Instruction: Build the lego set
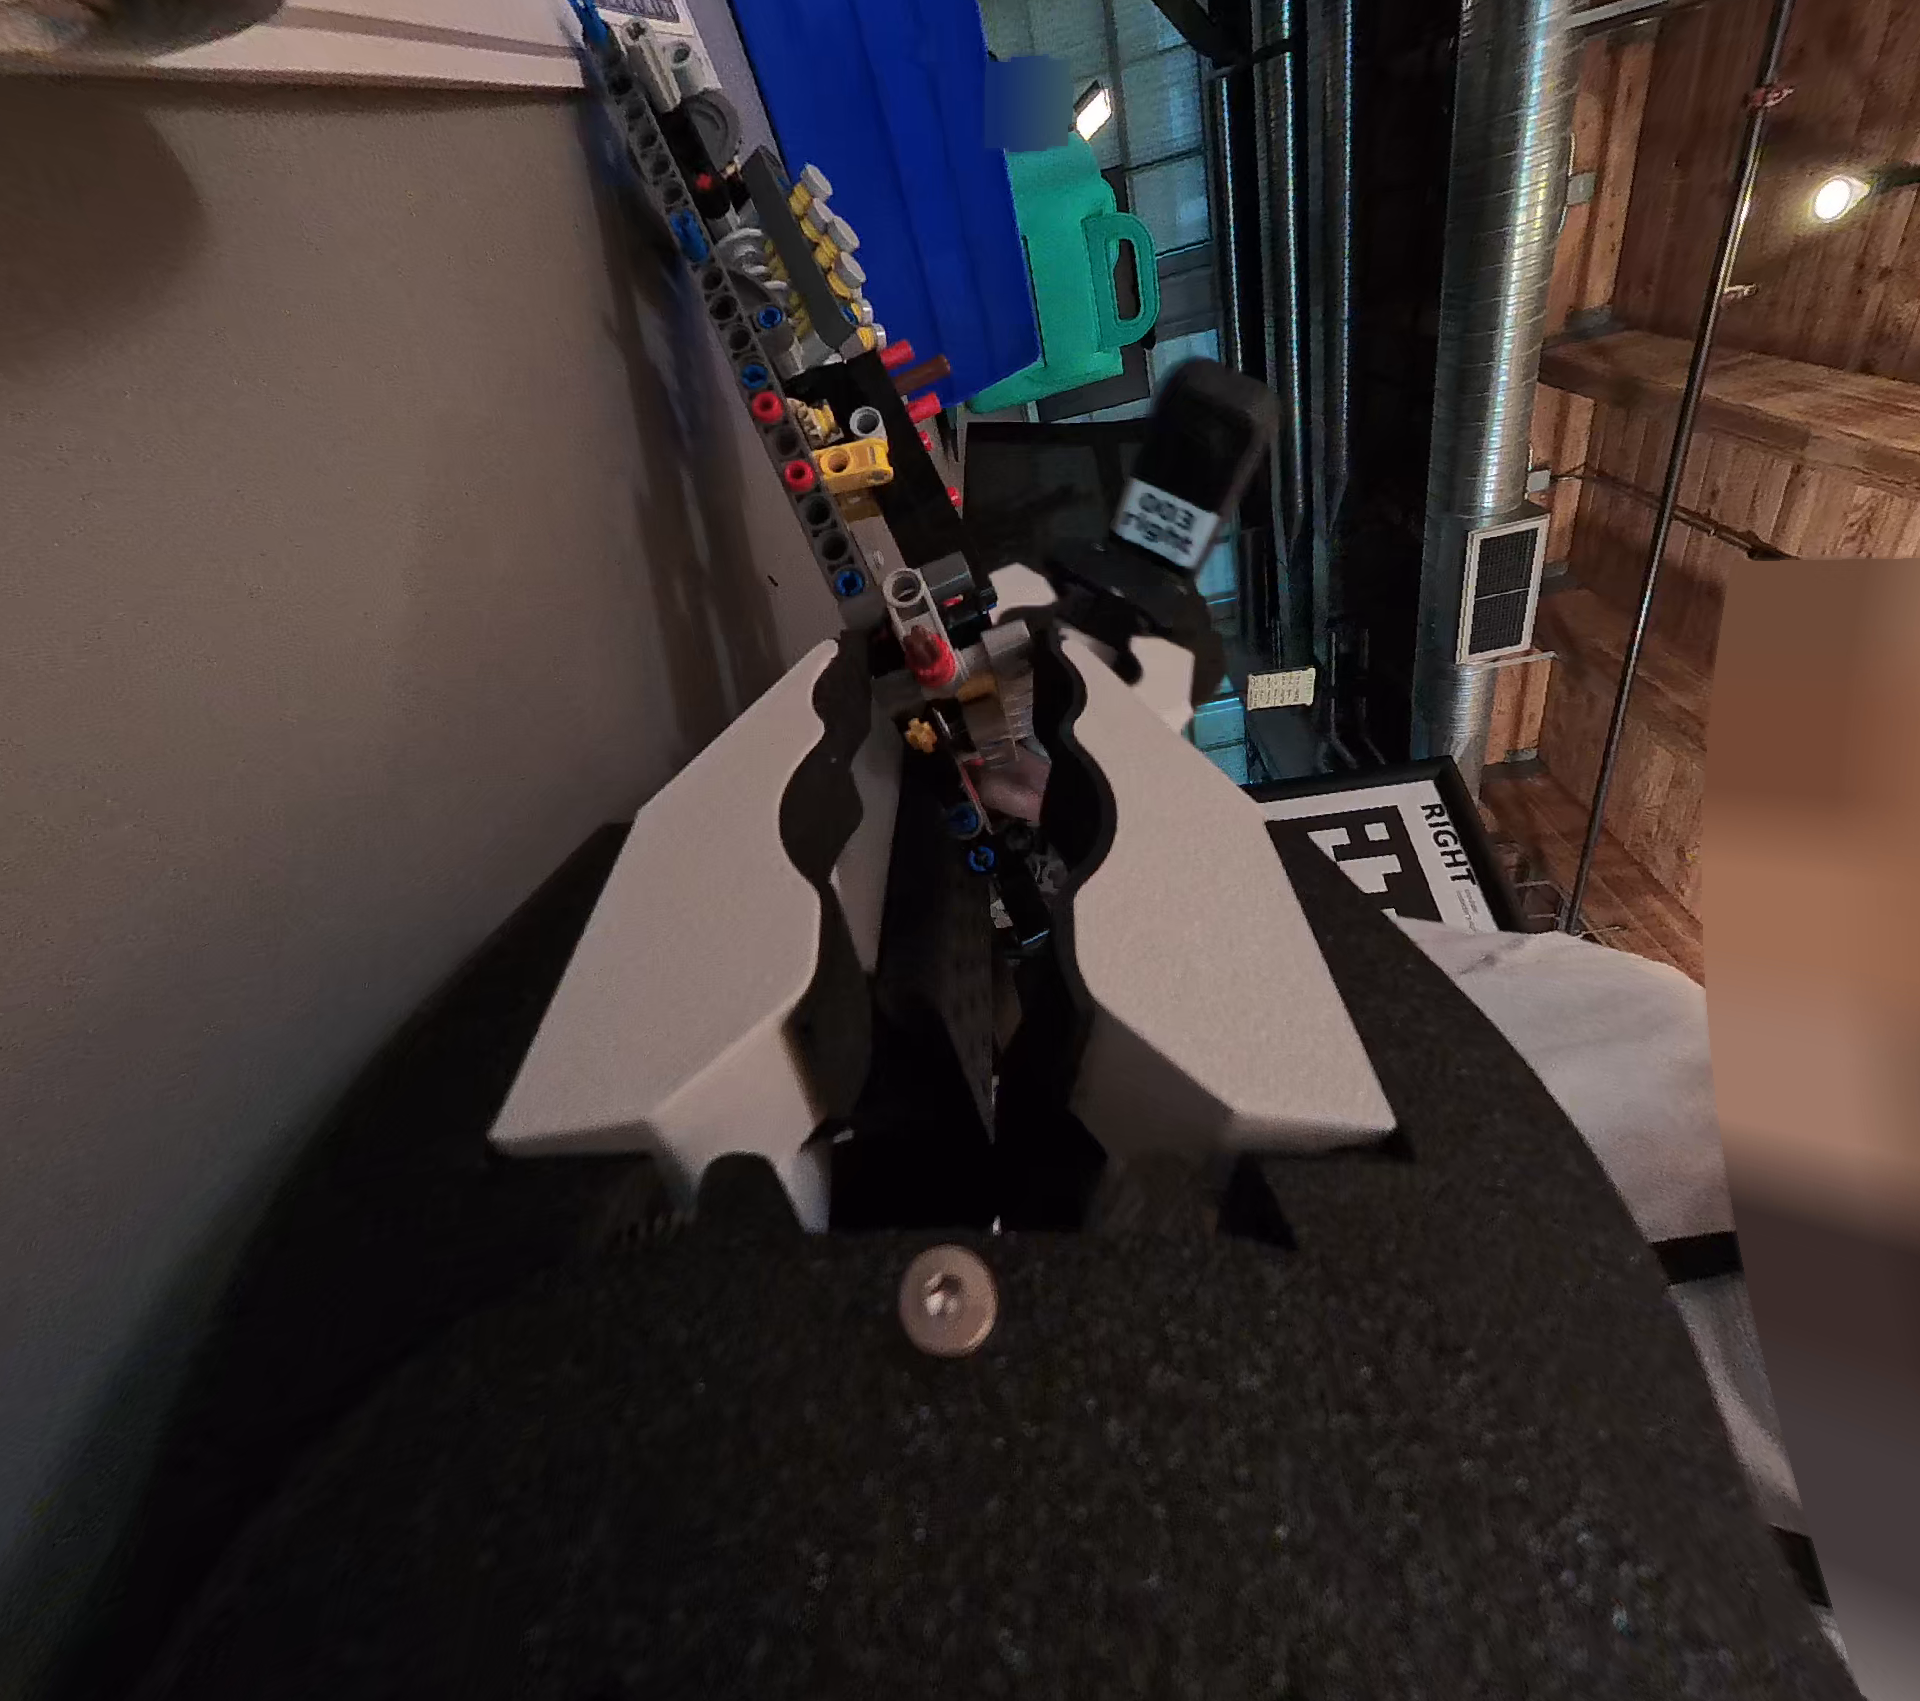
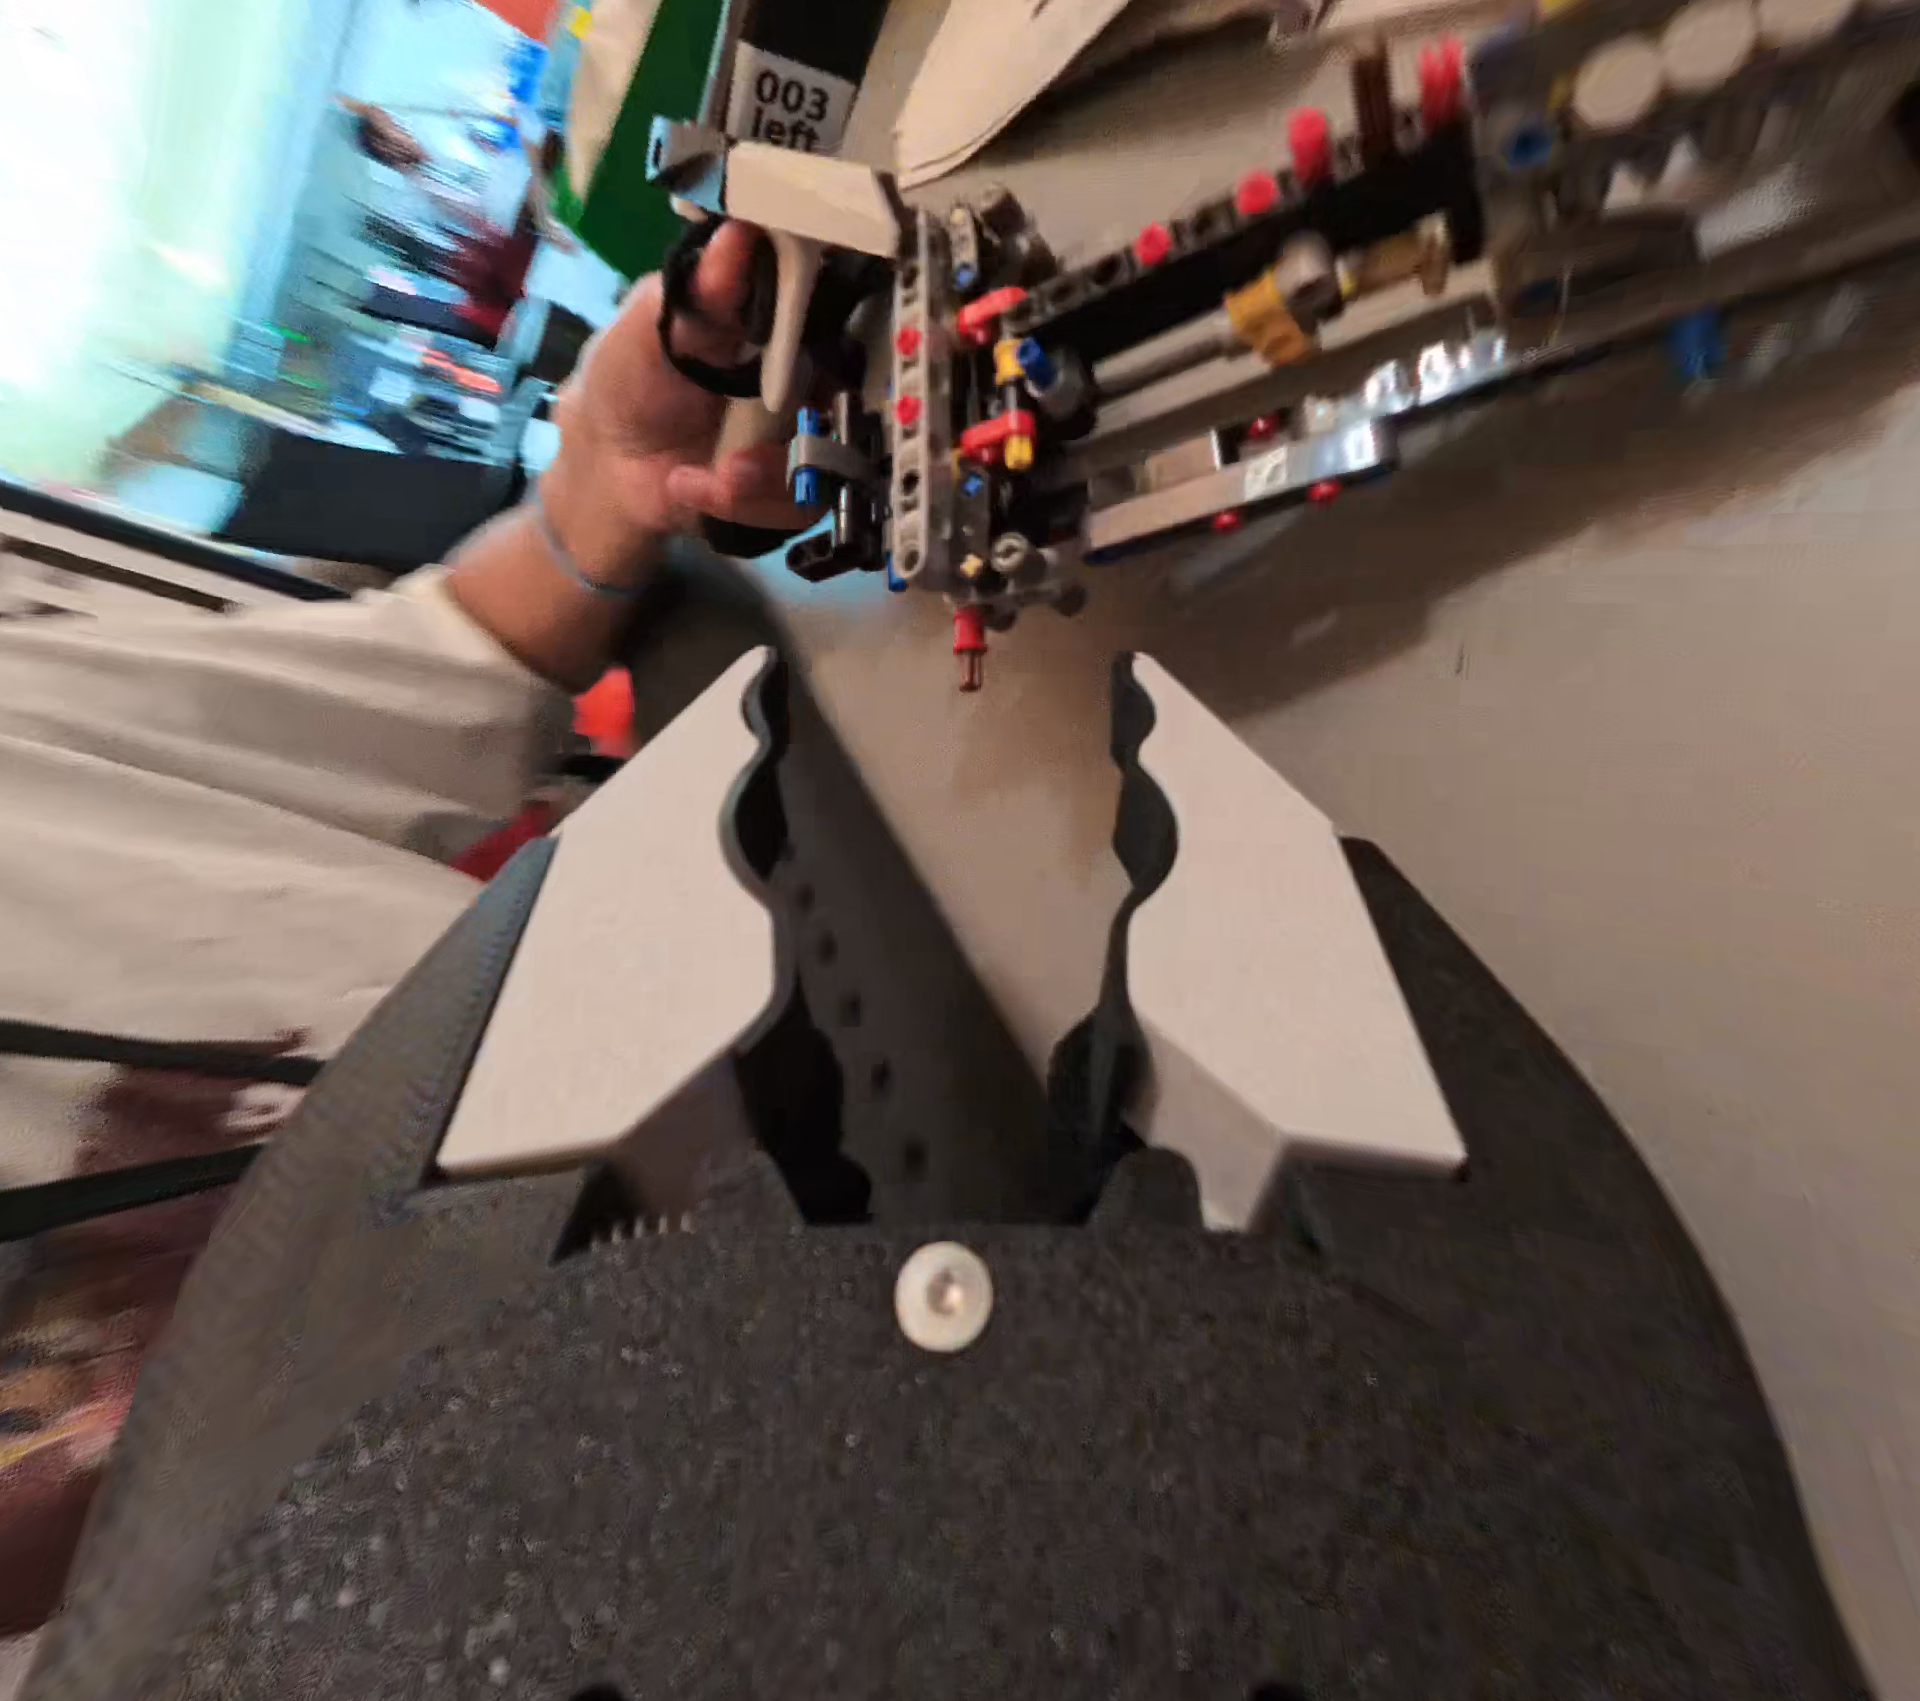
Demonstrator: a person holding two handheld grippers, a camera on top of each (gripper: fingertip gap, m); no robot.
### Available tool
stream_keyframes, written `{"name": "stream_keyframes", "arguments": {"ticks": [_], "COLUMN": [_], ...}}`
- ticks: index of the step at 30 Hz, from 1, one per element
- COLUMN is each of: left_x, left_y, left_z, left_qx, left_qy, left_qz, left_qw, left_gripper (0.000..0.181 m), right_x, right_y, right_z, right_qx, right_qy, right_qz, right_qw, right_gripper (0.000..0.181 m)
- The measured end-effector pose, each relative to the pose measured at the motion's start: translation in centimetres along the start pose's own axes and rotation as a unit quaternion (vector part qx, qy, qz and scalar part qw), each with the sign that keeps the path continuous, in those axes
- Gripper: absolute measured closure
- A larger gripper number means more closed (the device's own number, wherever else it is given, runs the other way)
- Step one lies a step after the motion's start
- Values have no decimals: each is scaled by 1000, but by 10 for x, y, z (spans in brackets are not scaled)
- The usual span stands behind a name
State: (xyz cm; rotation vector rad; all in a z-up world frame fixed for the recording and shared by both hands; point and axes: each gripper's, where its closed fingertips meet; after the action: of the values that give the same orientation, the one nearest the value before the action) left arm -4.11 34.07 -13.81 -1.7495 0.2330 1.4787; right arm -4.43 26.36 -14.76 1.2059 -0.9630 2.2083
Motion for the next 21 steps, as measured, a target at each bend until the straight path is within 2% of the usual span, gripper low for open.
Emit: {"name": "stream_keyframes", "arguments": {"ticks": [4, 9, 13, 17, 21], "left_x": [-3, 2, 7, 4, -3], "left_y": [1, -3, -6, -9, -8], "left_z": [3, 10, 17, 18, 14], "left_qx": [4, -5, -22, -44, -48], "left_qy": [12, 11, 8, 21, 41], "left_qz": [3, 12, 29, 56, 73], "left_qw": [1000, 1000, 999, 997, 995], "left_gripper": [152, 152, 152, 152, 153], "right_x": [9, 18, 18, 13, 20], "right_y": [0, -10, -14, -2, -12], "right_z": [-12, -23, -33, -36, -31], "right_qx": [69, 97, 84, 90, 63], "right_qy": [-108, -212, -216, -180, -205], "right_qz": [-133, -286, -321, -335, -368], "right_qw": [983, 929, 919, 921, 905], "right_gripper": [122, 129, 130, 124, 115]}}
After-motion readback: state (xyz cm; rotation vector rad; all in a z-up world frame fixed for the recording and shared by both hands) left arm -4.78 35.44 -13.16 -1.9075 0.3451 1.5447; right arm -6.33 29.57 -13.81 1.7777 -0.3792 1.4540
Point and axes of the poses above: each gripper's, where its closed fingertips meet, z back along the fingers, y out of its underside, x = y × z across the jaws, and after that the axes turned 13 degrees about -z, right-handed
